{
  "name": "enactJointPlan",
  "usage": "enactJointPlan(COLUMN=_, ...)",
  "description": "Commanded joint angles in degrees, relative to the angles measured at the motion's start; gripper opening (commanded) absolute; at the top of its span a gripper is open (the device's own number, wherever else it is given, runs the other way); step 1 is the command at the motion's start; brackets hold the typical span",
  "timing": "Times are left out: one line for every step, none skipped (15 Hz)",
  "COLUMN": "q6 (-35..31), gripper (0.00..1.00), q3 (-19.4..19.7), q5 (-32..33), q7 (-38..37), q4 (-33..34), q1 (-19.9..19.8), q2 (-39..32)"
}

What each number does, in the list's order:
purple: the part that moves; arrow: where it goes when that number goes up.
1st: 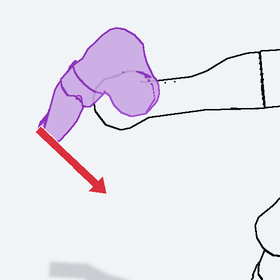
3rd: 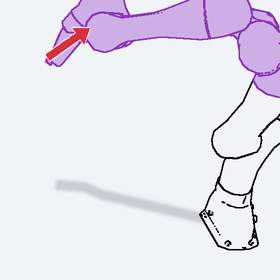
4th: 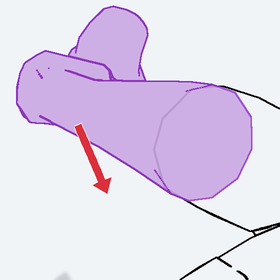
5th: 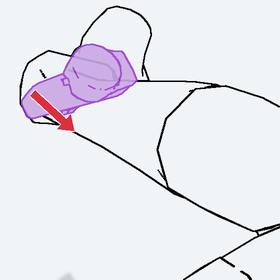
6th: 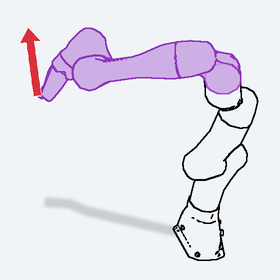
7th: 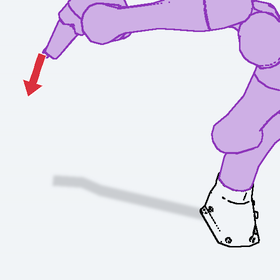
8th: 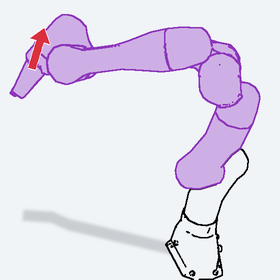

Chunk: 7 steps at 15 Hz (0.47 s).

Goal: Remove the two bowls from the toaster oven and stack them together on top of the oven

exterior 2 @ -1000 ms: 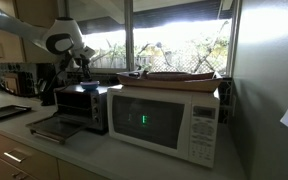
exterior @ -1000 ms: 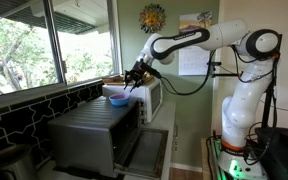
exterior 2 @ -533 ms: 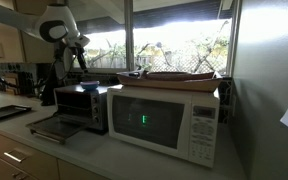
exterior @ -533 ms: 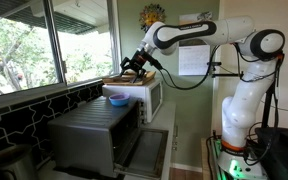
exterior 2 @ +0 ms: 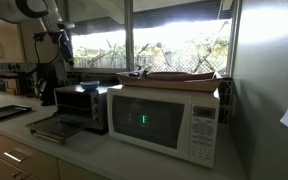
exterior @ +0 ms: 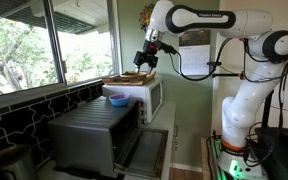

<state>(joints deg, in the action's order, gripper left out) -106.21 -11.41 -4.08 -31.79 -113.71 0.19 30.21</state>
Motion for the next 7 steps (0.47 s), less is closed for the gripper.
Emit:
enactJointPlan(q6=3.57, gripper=1.00, q3=-1.49, q5=4.52, q7=6.59, q4=0.72, q1=1.17, q2=2.03)
enactJointPlan(q6=2.12, gripper=1.00, q3=-1.08, q5=2.33, q7=3.31, q4=0.98, q1=0.31, q2=0.78)
enactJointPlan(q6=2.15, gripper=1.00, q3=-1.31, q5=2.51, q7=3.68, q4=1.12, q1=0.44, q2=0.96)
enactJointPlan(q6=2.15, gripper=1.00, q3=-1.34, q5=2.51, q7=3.65, q4=1.18, q1=0.43, q2=0.99)
enactJointPlan(q6=2.15, gripper=1.00, q3=-1.29, q5=2.51, q7=3.65, q4=1.18, q1=0.38, q2=0.94)
enactJointPlan(q6=2.14, gripper=1.00, q3=-1.21, q5=2.51, q7=3.65, q4=1.18, q1=0.36, q2=0.82)
enactJointPlan(q6=2.13, gripper=1.00, q3=-1.18, q5=2.52, q7=3.65, q4=1.18, q1=0.35, q2=0.69)
